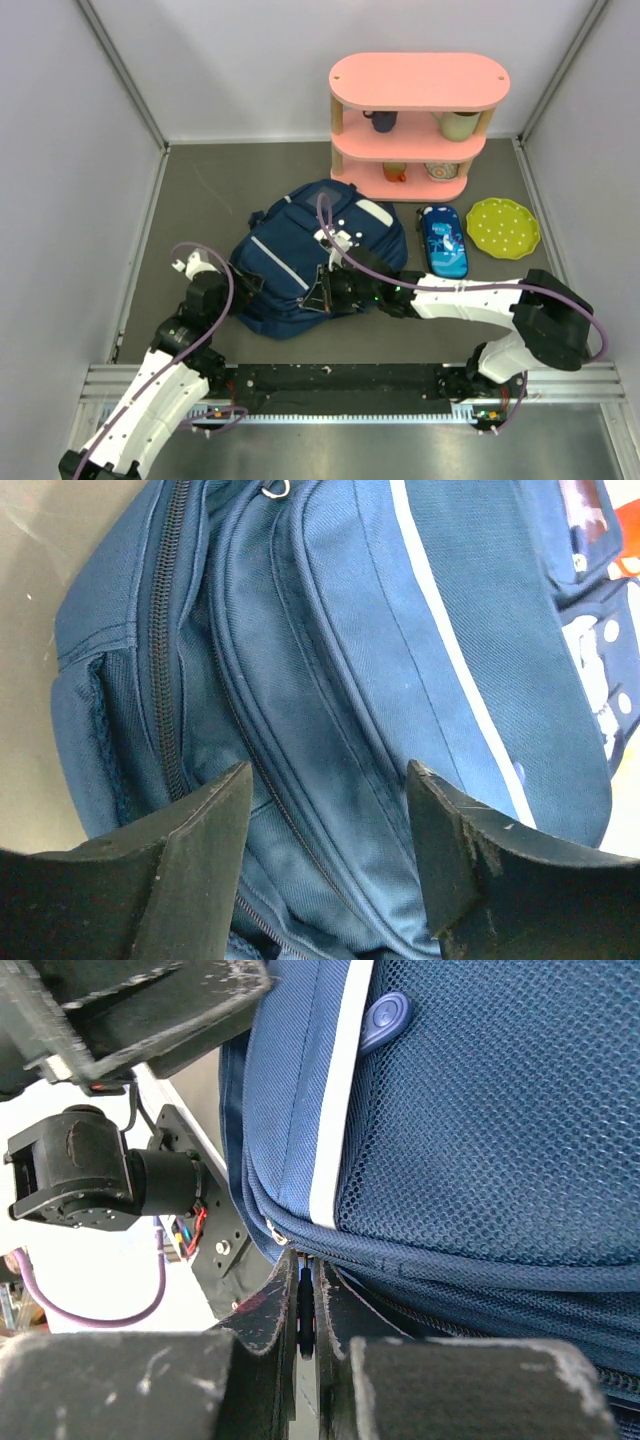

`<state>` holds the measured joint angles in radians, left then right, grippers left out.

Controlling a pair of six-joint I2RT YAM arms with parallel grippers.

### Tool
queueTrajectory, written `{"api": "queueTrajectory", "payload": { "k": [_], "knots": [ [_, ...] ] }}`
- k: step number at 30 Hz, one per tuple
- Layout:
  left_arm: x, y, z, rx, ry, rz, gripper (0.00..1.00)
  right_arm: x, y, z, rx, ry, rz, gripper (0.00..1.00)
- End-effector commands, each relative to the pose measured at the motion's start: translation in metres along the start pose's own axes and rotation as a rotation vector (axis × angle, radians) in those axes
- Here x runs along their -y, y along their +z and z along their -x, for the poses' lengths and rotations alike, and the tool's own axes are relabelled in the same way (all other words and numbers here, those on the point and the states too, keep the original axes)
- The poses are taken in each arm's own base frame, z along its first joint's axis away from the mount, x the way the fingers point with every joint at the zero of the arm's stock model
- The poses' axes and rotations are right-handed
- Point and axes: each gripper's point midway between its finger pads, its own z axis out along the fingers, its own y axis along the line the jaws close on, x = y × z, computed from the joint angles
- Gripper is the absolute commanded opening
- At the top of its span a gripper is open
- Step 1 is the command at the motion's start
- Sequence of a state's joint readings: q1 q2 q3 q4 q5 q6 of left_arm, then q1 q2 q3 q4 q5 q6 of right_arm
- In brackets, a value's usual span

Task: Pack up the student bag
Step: Unzip the student bag at the center of the board.

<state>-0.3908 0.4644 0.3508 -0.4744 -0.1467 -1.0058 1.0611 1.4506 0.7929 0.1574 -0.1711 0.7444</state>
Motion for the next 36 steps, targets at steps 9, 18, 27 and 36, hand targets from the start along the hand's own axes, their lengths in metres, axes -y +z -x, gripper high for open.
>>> {"api": "queueTrajectory", "payload": {
  "k": [9,18,27,36],
  "knots": [
    [0.031,-0.044,0.035,0.004,0.228,0.008,0.78,-0.030,-0.028,0.002,0.074,-0.260,0.071,0.52],
    [0.069,-0.060,0.007,-0.106,0.257,-0.156,0.70,0.058,-0.085,0.067,0.298,-0.047,-0.278,0.50],
    [0.099,-0.068,-0.077,-0.245,0.343,-0.016,0.68,0.095,-0.095,0.084,0.304,0.033,-0.431,0.47],
    [0.111,-0.058,-0.106,-0.318,0.307,0.115,0.67,0.090,-0.098,0.079,0.300,0.050,-0.405,0.44]
  ]
}}
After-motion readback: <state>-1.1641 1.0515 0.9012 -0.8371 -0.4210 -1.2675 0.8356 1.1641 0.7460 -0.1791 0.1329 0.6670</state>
